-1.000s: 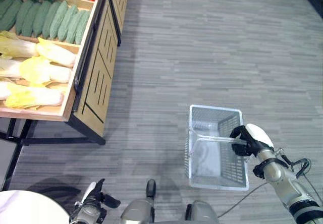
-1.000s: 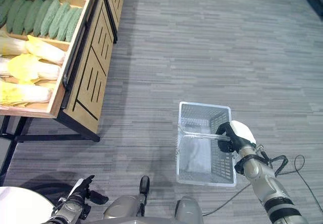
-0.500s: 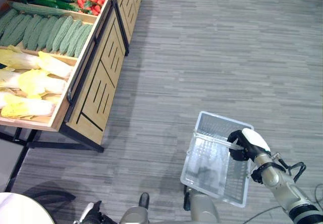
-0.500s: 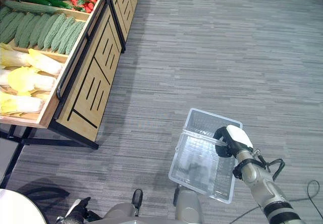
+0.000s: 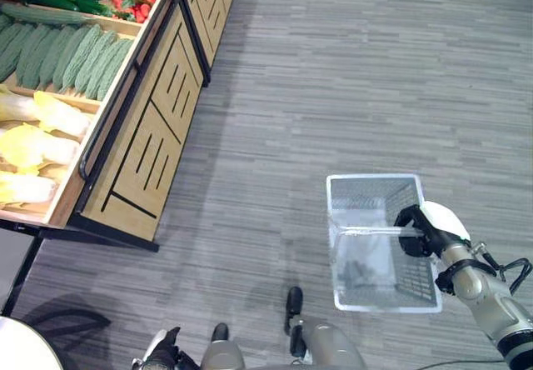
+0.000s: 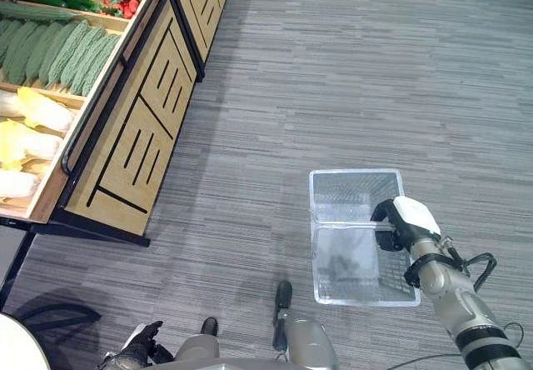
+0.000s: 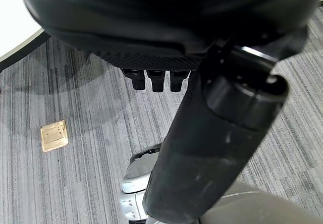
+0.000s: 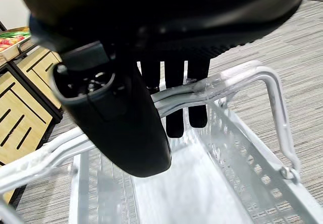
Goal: Get the vegetables into the basket
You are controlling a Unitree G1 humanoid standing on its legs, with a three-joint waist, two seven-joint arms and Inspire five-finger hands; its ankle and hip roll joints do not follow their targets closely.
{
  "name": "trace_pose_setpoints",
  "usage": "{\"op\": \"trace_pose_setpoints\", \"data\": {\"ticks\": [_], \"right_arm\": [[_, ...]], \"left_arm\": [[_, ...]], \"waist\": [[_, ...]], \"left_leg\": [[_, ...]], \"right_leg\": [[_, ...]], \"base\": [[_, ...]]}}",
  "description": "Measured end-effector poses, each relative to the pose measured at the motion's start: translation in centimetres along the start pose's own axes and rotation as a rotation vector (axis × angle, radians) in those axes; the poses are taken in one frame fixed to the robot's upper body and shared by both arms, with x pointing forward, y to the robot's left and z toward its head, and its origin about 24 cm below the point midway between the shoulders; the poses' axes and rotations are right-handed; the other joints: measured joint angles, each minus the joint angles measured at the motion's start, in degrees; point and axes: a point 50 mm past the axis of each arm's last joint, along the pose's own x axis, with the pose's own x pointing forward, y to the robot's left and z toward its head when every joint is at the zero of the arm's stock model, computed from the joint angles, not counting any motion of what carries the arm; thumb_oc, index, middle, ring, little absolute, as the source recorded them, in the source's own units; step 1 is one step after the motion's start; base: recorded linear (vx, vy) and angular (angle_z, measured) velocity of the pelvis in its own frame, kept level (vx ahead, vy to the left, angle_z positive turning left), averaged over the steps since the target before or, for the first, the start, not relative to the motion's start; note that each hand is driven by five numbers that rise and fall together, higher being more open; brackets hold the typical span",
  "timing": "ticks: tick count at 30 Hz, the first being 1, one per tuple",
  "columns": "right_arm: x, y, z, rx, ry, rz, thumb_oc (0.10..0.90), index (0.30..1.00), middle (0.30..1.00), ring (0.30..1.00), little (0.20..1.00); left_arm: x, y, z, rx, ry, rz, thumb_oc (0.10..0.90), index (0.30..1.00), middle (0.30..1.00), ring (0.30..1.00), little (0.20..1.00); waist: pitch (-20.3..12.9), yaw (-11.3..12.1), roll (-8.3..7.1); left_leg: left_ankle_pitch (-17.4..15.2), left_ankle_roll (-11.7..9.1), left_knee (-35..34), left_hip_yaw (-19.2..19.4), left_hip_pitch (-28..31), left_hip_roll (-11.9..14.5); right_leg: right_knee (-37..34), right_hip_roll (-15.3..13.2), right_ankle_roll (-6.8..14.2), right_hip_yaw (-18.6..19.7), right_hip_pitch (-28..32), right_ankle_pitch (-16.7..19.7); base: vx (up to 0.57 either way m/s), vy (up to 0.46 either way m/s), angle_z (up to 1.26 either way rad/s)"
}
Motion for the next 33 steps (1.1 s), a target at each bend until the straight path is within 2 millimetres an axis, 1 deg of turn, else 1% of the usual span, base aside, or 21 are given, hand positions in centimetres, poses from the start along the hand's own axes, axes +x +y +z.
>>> {"op": "trace_pose_setpoints", "data": {"ticks": [2, 4, 7, 8, 9, 10, 11, 12, 13, 15, 16, 17, 19, 21, 22, 25, 26, 29, 30, 31, 33], "right_arm": [[0.0, 0.0, 0.0, 0.0, -0.001, -0.001, 0.4, 0.3, 0.3, 0.3, 0.3], [0.0, -0.1, 0.0, -0.001, -0.003, -0.003, 0.4, 0.3, 0.3, 0.3, 0.3], [0.0, -0.3, -0.1, -0.011, -0.001, -0.003, 0.4, 0.3, 0.3, 0.3, 0.3], [0.0, -0.3, -0.2, -0.012, 0.001, -0.002, 0.4, 0.3, 0.3, 0.3, 0.3], [-0.1, -0.3, -0.2, -0.011, 0.003, -0.001, 0.4, 0.3, 0.3, 0.3, 0.3], [-0.3, -0.2, -0.4, -0.011, 0.011, 0.001, 0.4, 0.3, 0.3, 0.3, 0.3], [-0.3, -0.2, -0.5, -0.013, 0.013, 0.0, 0.4, 0.3, 0.3, 0.3, 0.3], [-0.2, -0.1, -0.4, -0.009, 0.014, 0.001, 0.4, 0.3, 0.3, 0.3, 0.3], [-0.1, 0.0, -0.2, -0.01, 0.006, 0.007, 0.4, 0.3, 0.3, 0.3, 0.3], [0.3, 0.4, 0.6, 0.003, -0.017, 0.011, 0.4, 0.3, 0.3, 0.3, 0.3], [0.7, 0.6, 1.4, 0.008, -0.045, 0.015, 0.4, 0.3, 0.3, 0.3, 0.3], [0.7, 0.7, 1.5, 0.014, -0.047, 0.02, 0.4, 0.3, 0.3, 0.3, 0.3], [0.5, 0.9, 1.5, 0.016, -0.047, 0.022, 0.4, 0.3, 0.3, 0.3, 0.3], [0.3, 0.8, 1.3, 0.013, -0.042, 0.022, 0.4, 0.3, 0.3, 0.3, 0.3], [0.2, 0.9, 1.2, 0.014, -0.042, 0.024, 0.4, 0.3, 0.3, 0.3, 0.3], [-0.2, 2.3, 1.4, 0.044, -0.032, 0.053, 0.4, 0.3, 0.3, 0.3, 0.3], [-0.2, 2.7, 1.7, 0.056, -0.037, 0.056, 0.4, 0.3, 0.3, 0.3, 0.3], [0.2, 2.5, 2.2, 0.066, -0.051, 0.045, 0.4, 0.3, 0.3, 0.3, 0.3], [0.3, 2.5, 2.3, 0.067, -0.055, 0.042, 0.4, 0.3, 0.3, 0.3, 0.3], [0.7, 2.4, 2.8, 0.077, -0.062, 0.034, 0.4, 0.3, 0.3, 0.3, 0.3], [1.0, 2.2, 3.0, 0.082, -0.067, 0.024, 0.4, 0.3, 0.3, 0.3, 0.3]], "left_arm": [[0.0, 0.0, 0.0, -0.001, -0.003, 0.0, 0.9, 1.0, 1.0, 1.0, 1.0], [0.1, 0.1, 0.4, -0.002, -0.011, 0.003, 0.9, 1.0, 1.0, 1.0, 1.0], [0.2, 0.2, 1.2, -0.006, -0.035, 0.011, 0.9, 1.0, 1.0, 1.0, 1.0], [0.2, 0.1, 1.3, -0.007, -0.036, 0.011, 0.9, 1.0, 1.0, 1.0, 1.0], [0.2, 0.1, 1.4, -0.008, -0.039, 0.01, 0.9, 1.0, 1.0, 1.0, 1.0], [0.3, 0.2, 2.2, -0.01, -0.059, 0.011, 0.9, 1.0, 1.0, 1.0, 1.0], [0.4, 0.1, 2.6, -0.012, -0.069, 0.011, 0.9, 1.0, 1.0, 1.0, 1.0], [0.4, 0.1, 2.7, -0.012, -0.072, 0.011, 0.9, 1.0, 1.0, 1.0, 1.0], [0.4, 0.1, 2.8, -0.013, -0.075, 0.012, 0.9, 1.0, 1.0, 1.0, 1.0], [0.2, -0.1, 1.6, -0.011, -0.039, 0.005, 0.9, 1.0, 1.0, 1.0, 1.0], [-0.1, -0.6, -0.2, -0.006, 0.019, -0.01, 0.9, 1.0, 1.0, 1.0, 1.0], [-0.2, -0.9, -1.0, -0.01, 0.048, -0.018, 0.9, 1.0, 1.0, 1.0, 1.0], [-0.5, -1.3, -2.1, -0.005, 0.081, -0.031, 0.9, 1.0, 1.0, 1.0, 1.0], [-0.5, -1.2, -1.9, -0.004, 0.072, -0.03, 0.9, 1.0, 1.0, 1.0, 1.0], [-0.4, -1.1, -1.6, -0.002, 0.065, -0.03, 0.9, 1.0, 1.0, 1.0, 1.0], [0.1, 0.1, 0.2, 0.016, 0.003, 0.002, 0.9, 1.0, 1.0, 1.0, 1.0], [0.3, 0.9, 1.5, 0.014, -0.049, 0.023, 0.9, 1.0, 1.0, 1.0, 1.0], [0.6, 2.6, 3.8, 0.016, -0.126, 0.072, 0.9, 1.0, 1.0, 1.0, 1.0], [0.7, 3.2, 4.3, 0.018, -0.14, 0.093, 0.9, 1.0, 1.0, 1.0, 1.0], [0.7, 4.4, 4.3, 0.027, -0.141, 0.125, 0.9, 1.0, 1.0, 1.0, 1.0], [0.7, 5.2, 3.7, 0.037, -0.119, 0.146, 0.9, 1.0, 1.0, 1.0, 1.0]], "waist": [[-0.04, 0.36, 0.08], [-0.03, 0.46, 0.13], [0.34, 1.76, 0.22], [0.65, 2.15, 0.32], [1.28, 2.42, -0.28], [1.64, 1.44, -0.44], [1.94, 1.71, -0.23], [2.24, 2.34, 0.2], [2.26, 3.78, 0.65], [2.34, 5.94, 0.87], [2.39, 6.71, 0.83], [2.41, 7.03, 0.8], [2.43, 6.72, 0.72], [2.41, 6.28, 0.54], [2.24, 6.23, 0.83], [2.06, 6.05, -2.46], [1.68, 5.64, -3.08], [1.51, 6.07, -3.3], [1.26, 6.29, -3.63], [0.64, 6.49, -4.64], [0.48, 6.95, -5.0]], "left_leg": [[-0.13, -0.26, 0.6, -0.13, -0.51, -0.37], [-0.57, -0.91, 3.66, -1.09, -2.69, -1.22], [-0.35, -1.3, 14.24, -1.86, -9.82, -3.48], [-0.25, -1.38, 16.28, -1.2, -11.02, -3.67], [-0.97, -1.72, 17.68, 0.36, -12.29, -3.35], [-1.06, -1.38, 9.8, 7.19, -15.07, -2.83], [-0.63, -1.14, 3.53, 8.81, -16.27, -2.9], [-0.06, -1.1, 0.05, 9.38, -16.9, -2.54], [0.96, -0.87, -2.61, 9.74, -17.32, -1.89], [2.04, -0.61, -5.16, 9.72, -17.58, -1.13], [3.39, 0.0, -6.58, 10.02, -16.69, -1.06], [3.96, 0.74, -6.05, 10.34, -15.91, -1.13], [4.63, 1.66, -5.52, 11.25, -14.2, -1.61], [5.51, 2.68, -4.52, 11.25, -13.77, -1.93], [6.09, 3.23, -4.59, 11.35, -13.32, -2.19], [5.33, 6.47, -4.37, 14.21, -11.55, -6.0], [4.39, 7.82, -4.25, 14.25, -11.11, -7.73], [3.27, 9.46, -4.19, 14.63, -10.52, -8.99], [2.61, 10.38, -4.0, 14.72, -10.31, -9.72], [2.14, 11.05, -4.13, 15.08, -9.95, -10.74], [1.53, 11.92, -4.33, 15.87, -8.14, -11.33]], "right_leg": [[0.05, -0.23, 0.01, -0.08, 0.06, -0.04], [-0.24, -0.96, 0.13, -0.67, 0.1, -0.05], [-1.23, -2.29, -0.09, -1.78, 1.06, 0.0], [-1.33, -2.59, -1.11, -2.39, 1.5, 0.03], [-2.16, -3.17, -2.67, -3.43, 2.01, -0.67], [-5.31, -4.24, -2.3, -6.72, 3.64, -0.46], [-5.92, -4.12, -0.94, -6.53, 3.67, 0.51], [-5.95, -3.48, -0.2, -6.01, 3.65, 1.03], [-6.1, -2.63, -0.2, -5.67, 3.74, 1.03], [-7.15, -1.05, -0.1, -3.95, 4.74, 1.07], [-8.31, 0.11, -0.57, -2.58, 6.22, 0.74], [-8.68, 0.51, -0.6, -1.91, 7.26, 0.72], [-8.77, 0.65, -0.36, -1.24, 9.04, 0.18], [-8.63, 0.37, 0.47, -0.26, 9.71, -0.38], [-7.9, -0.12, 1.3, 0.09, 9.78, -0.23], [-2.9, -4.85, 3.77, 1.25, 8.53, -2.97], [-0.23, -6.87, 4.27, 2.43, 7.76, -3.4], [6.17, -9.19, 5.81, 3.41, 5.34, -5.13], [8.22, -10.62, 6.46, 3.48, 4.95, -4.26], [11.39, -11.8, 7.79, 4.73, 3.51, -4.21], [16.42, -12.82, 8.58, 4.54, 2.27, -3.85]], "base": [[0.03, -0.059, 0.12], [0.02, -0.053, 0.25], [0.03, -0.038, 0.51], [0.09, 0.014, 0.49], [0.22, 0.13, 1.14], [0.2, 0.116, 1.31], [0.23, 0.134, 1.28], [0.2, 0.087, 0.44], [0.3, 0.159, -0.04], [0.35, 0.233, -0.51], [0.38, 0.316, -0.72], [0.29, 0.253, -0.67], [0.15, 0.172, -0.32], [0.17, 0.253, -0.21], [0.15, 0.263, -0.18], [0.14, 0.253, -0.02], [0.11, 0.235, 0.07], [0.09, 0.218, 0.04], [0.09, 0.249, 0.01], [0.12, 0.268, -0.04], [0.14, 0.214, -0.09]]}}
